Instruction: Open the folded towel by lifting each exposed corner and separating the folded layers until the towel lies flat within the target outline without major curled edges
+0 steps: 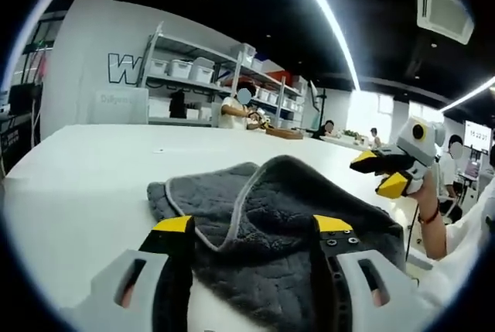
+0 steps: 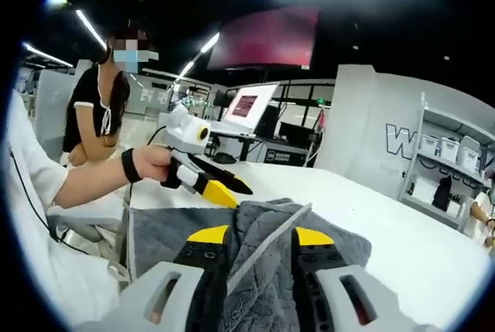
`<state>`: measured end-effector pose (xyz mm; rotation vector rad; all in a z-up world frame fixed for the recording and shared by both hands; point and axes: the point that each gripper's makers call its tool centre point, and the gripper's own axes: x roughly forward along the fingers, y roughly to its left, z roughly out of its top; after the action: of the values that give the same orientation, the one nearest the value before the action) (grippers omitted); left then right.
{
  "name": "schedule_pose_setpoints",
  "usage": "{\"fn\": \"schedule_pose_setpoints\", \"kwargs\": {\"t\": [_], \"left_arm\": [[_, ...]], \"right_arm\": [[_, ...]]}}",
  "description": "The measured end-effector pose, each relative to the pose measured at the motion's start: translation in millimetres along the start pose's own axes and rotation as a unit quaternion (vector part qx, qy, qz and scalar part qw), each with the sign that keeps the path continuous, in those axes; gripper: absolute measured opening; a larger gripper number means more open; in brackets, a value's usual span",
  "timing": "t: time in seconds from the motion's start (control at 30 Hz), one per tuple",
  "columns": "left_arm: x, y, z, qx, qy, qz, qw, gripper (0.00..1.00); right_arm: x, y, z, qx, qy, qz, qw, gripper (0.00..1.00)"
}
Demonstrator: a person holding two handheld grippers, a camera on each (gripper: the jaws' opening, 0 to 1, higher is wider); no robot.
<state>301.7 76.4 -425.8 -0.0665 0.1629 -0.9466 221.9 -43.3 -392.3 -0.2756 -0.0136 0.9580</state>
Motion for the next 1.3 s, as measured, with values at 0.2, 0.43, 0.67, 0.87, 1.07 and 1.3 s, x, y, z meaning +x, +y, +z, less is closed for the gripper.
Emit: {"fn": "schedule_pose_setpoints", "kwargs": {"t": [0.2,0.43,0.67,0.87,1.07,1.3], "left_arm": [[6.1,6.0,-1.7,-0.014,0.003,0.004,0.9999,0.58],[14.5,11.7,0.2,-0.012,0.007,0.005,0.9999,0.57],[23.1,22.0,4.3,-0.025,0.011,0.010,0.9996,0.58],[30.8,32.2,3.3,-0.029,0.022,0.028,0.9989,0.60],[36.0,35.9,2.9,-0.045,0.019,0.031,0.9983,0.59],[39.9,29.7,5.3,-0.050,0.022,0.039,0.9978,0.58]], "right_arm": [[6.1,-11.8,-1.9,-0.016,0.014,-0.024,0.9995,0.27],[12.7,-13.0,3.8,-0.007,0.007,-0.016,0.9998,0.26],[19.3,-16.0,0.3,-0.004,0.017,-0.018,0.9997,0.26],[26.7,-30.3,-4.1,-0.002,0.034,-0.041,0.9986,0.25],[33.6,-31.0,-3.7,-0.003,0.040,-0.038,0.9985,0.26],[42.9,-32.5,-1.9,0.003,0.045,-0.032,0.9985,0.26]]}}
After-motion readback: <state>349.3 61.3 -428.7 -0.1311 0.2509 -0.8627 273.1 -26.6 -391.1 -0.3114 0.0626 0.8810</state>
